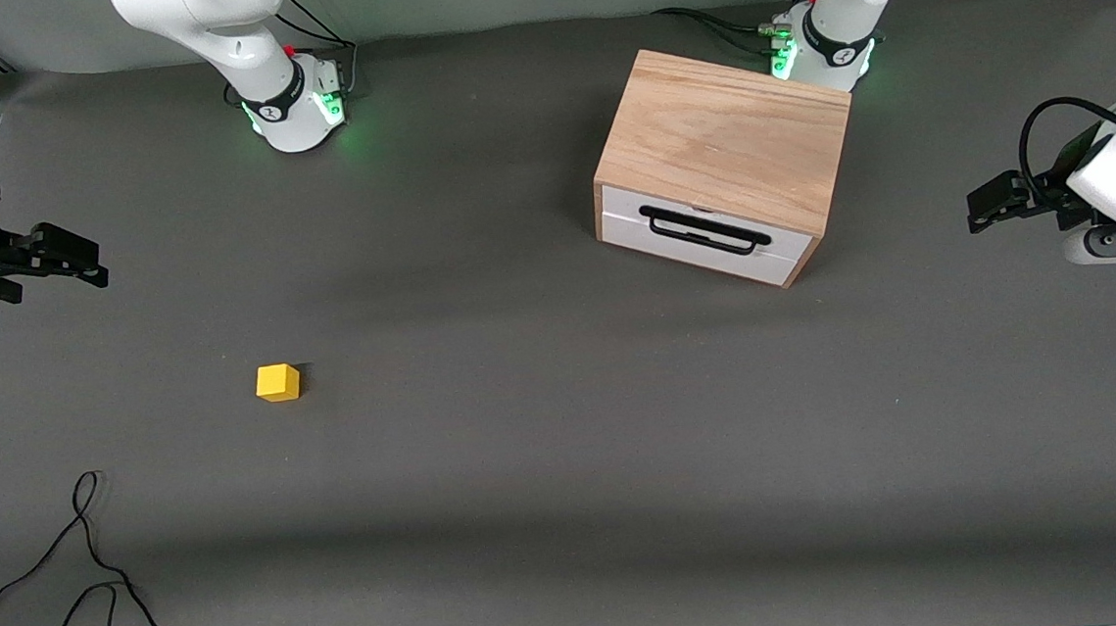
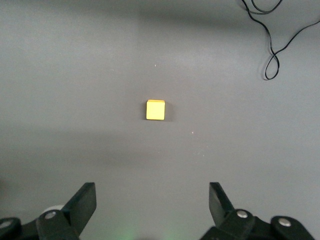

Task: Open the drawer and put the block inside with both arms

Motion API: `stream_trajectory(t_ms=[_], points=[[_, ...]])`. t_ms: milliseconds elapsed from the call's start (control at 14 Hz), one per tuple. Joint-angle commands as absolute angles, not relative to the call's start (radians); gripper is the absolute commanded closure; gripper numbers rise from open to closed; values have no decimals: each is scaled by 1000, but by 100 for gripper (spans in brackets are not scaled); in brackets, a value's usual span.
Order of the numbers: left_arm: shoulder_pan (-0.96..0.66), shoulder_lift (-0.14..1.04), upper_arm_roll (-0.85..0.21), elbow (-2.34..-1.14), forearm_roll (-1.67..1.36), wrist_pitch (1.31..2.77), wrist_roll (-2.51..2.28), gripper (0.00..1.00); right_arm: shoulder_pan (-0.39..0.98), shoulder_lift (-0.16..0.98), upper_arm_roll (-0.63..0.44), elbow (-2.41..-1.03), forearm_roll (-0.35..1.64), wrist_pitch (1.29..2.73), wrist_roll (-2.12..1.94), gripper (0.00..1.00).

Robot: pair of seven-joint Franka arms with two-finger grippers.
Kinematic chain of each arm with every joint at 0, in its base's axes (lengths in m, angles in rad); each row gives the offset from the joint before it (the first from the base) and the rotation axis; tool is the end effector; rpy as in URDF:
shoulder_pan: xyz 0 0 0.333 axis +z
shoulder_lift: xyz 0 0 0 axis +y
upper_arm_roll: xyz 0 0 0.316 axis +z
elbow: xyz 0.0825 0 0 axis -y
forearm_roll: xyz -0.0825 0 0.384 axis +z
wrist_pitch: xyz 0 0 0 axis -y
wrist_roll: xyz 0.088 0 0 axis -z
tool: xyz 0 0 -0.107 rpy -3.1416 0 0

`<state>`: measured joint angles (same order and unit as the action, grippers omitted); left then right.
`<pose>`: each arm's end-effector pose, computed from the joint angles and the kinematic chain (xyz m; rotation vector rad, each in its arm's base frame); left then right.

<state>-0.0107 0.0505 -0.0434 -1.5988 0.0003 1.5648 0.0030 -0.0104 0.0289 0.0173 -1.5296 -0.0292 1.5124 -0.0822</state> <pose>0.5655 -0.0300 0.5825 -3.1373 0.0897 0.1326 0.5575 0.0004 0.6228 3.1108 0.1371 -0.0734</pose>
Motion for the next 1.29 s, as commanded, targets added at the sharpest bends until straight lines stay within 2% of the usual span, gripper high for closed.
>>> stream_trajectory(t_ms=[0, 929, 1071, 1214], points=[[-21, 37, -37, -1608, 15, 1559, -2, 0, -5, 37, 12, -1506, -18, 1500, -64, 0], [-21, 37, -37, -1608, 14, 1559, -2, 0, 3, 67, 9, -1532, -32, 1479, -83, 0], [-21, 37, -37, -1608, 15, 1559, -2, 0, 2, 80, 9, -1535, -34, 1491, -83, 0], [-21, 37, -37, -1608, 14, 1559, -2, 0, -5, 71, 5, -1607, -32, 1561, -90, 0]])
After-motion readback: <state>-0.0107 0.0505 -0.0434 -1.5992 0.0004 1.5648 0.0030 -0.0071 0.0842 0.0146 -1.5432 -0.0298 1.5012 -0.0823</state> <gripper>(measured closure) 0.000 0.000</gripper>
